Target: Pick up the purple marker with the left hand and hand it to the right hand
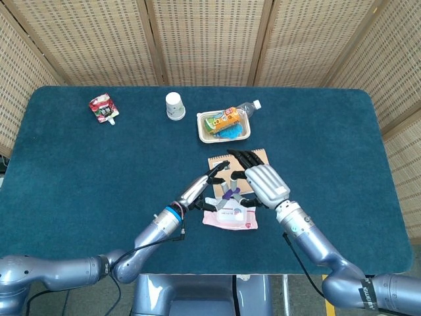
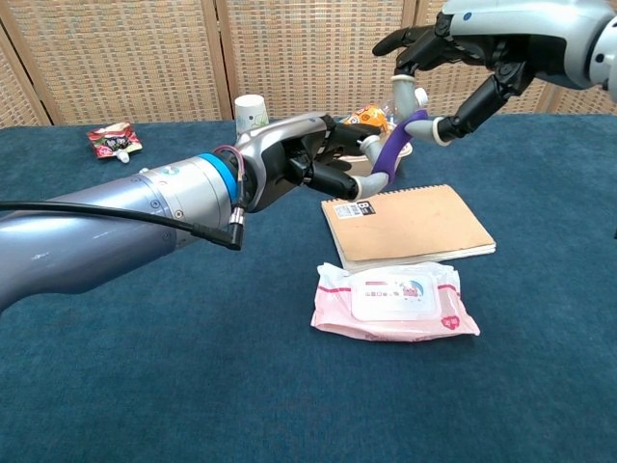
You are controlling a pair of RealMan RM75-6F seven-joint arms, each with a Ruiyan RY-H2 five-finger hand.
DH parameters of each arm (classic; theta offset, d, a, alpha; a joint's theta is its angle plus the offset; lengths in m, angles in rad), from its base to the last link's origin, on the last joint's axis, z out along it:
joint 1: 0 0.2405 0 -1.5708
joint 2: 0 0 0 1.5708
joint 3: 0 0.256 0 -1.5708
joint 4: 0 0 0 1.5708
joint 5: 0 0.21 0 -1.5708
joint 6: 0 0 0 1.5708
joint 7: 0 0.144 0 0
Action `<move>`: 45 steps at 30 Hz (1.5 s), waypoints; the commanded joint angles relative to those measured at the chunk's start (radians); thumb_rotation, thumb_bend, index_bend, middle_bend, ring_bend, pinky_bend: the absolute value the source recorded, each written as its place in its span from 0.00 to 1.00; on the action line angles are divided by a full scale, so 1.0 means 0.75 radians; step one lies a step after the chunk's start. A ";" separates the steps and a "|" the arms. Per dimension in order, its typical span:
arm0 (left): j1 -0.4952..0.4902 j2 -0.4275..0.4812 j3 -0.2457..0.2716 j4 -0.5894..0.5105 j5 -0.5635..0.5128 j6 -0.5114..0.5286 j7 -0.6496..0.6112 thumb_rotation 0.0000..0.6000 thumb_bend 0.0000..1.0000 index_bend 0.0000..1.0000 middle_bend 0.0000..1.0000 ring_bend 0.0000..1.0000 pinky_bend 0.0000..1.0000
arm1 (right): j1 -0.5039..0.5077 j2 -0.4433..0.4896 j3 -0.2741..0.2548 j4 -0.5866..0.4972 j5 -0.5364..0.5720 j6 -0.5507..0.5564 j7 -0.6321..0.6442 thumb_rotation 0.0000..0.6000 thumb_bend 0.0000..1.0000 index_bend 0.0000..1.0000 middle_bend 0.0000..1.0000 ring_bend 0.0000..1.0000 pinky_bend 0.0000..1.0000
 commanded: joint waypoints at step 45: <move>0.205 0.442 0.043 0.181 0.085 0.110 -0.063 1.00 0.50 0.71 0.00 0.00 0.00 | -0.181 0.168 -0.078 0.232 -0.296 0.281 -0.160 1.00 0.72 0.70 0.16 0.00 0.00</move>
